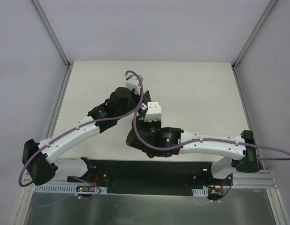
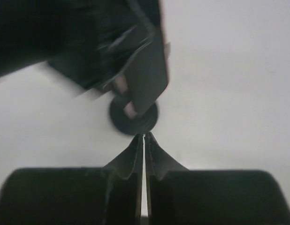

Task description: Place the phone on the phone stand

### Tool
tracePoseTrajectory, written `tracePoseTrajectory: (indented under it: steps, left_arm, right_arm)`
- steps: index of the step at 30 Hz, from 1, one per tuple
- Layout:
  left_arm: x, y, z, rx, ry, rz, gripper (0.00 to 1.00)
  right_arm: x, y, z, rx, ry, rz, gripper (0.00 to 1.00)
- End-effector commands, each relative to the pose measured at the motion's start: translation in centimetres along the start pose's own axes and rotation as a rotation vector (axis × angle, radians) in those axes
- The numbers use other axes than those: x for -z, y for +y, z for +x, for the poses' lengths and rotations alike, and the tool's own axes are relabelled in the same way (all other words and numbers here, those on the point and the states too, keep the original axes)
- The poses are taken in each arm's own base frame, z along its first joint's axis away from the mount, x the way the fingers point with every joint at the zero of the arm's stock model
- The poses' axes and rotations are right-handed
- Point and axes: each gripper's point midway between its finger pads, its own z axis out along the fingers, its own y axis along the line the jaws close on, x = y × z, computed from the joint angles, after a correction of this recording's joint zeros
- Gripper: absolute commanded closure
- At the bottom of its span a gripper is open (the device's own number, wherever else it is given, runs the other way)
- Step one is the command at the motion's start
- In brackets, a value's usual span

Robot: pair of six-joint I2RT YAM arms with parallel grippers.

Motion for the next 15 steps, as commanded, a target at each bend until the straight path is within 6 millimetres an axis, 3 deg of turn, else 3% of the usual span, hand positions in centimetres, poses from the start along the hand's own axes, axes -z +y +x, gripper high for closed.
tracePoseTrajectory:
  steps: [1,5,6,7,10,11,12,13,15]
  left_arm:
    - [-1.7,12.5,4.1,-0.149,0.043,-0.57,1.0]
    - [-2.2,10.9,4.1,-0.174,0.019,-0.449,1.0]
    - [-2.3,10.3,3.8,-0.172,0.006,-0.408,1.0]
    - [-1.9,9.8,3.6,-0.171,-0.009,-0.379,1.0]
    - [-1.1,8.0,3.0,-0.185,-0.03,-0.265,1.0]
    - [-0.8,7.4,2.8,-0.186,-0.039,-0.233,1.0]
    - [-0.4,7.1,2.6,-0.186,-0.049,-0.21,1.0]
    - [0.1,6.3,2.4,-0.188,-0.06,-0.157,1.0]
    - [0.6,5.9,1.9,-0.181,-0.066,-0.101,1.0]
  right_arm:
    - [7.5,3.5,-6.9,-0.209,-0.099,-0.193,1.0]
    - [7.9,3.3,-5.9,-0.144,-0.088,-0.184,0.97]
    - [7.9,2.9,-5.8,-0.127,-0.089,-0.189,0.91]
    - [8.1,2.0,-6.3,-0.147,-0.09,-0.199,0.76]
    - [7.4,-1.0,-5.6,-0.056,-0.098,-0.198,0.57]
    - [6.9,-0.3,-5.9,-0.089,-0.08,-0.248,0.54]
    - [5.9,-1.3,-4.3,-0.012,-0.069,-0.24,0.51]
    - [5.7,-3.0,-4.5,0.019,-0.066,-0.262,0.49]
    - [3.9,-1.5,-3.7,-0.004,0.023,-0.464,0.41]
